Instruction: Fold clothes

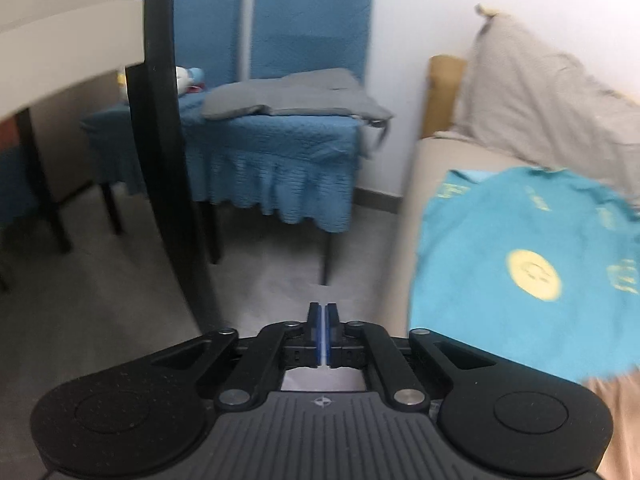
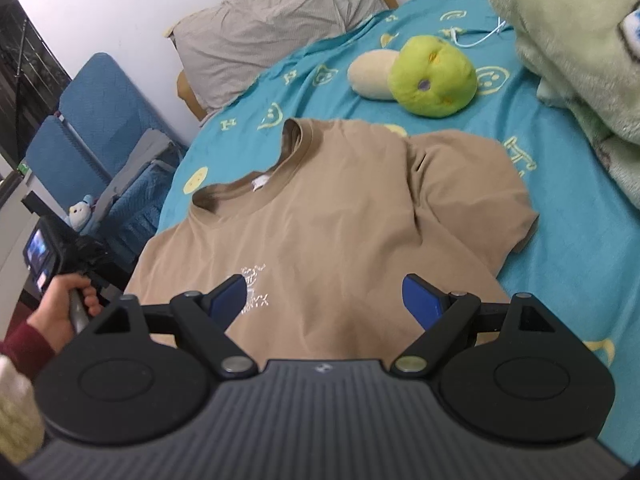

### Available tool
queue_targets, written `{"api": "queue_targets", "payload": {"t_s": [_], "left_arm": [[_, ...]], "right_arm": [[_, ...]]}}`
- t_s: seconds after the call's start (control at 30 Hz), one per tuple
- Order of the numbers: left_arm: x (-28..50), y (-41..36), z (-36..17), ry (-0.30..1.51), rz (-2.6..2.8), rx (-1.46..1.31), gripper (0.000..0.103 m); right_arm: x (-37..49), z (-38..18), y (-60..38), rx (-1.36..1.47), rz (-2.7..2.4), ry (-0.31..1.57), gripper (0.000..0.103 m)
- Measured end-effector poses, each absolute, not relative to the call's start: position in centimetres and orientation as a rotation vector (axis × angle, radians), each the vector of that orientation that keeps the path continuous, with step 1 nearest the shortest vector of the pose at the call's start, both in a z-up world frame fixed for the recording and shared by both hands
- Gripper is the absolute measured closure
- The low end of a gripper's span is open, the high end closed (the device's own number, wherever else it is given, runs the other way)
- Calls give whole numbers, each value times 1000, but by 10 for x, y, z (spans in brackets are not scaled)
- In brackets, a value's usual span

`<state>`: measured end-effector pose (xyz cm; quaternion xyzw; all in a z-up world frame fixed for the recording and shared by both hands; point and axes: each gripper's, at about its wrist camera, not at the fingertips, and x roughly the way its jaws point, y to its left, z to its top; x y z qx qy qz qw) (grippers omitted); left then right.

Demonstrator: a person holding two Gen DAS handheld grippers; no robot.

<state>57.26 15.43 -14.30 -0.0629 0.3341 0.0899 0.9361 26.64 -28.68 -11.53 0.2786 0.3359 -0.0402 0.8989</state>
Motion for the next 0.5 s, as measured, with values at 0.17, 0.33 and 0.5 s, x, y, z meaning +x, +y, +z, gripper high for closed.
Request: {"api": "queue_targets", "payload": {"t_s": [0.17, 0.33, 0.5], "left_arm": [[507, 186, -160, 740, 24, -292, 74], [469, 207, -170, 775, -6, -380, 55], [494, 205, -167, 743, -48, -492, 44]], "right_arm": [[264, -114, -283, 589, -44, 694, 17], [256, -109, -277, 565, -6, 682, 17], [252, -106, -274, 556, -1, 678, 17]]}}
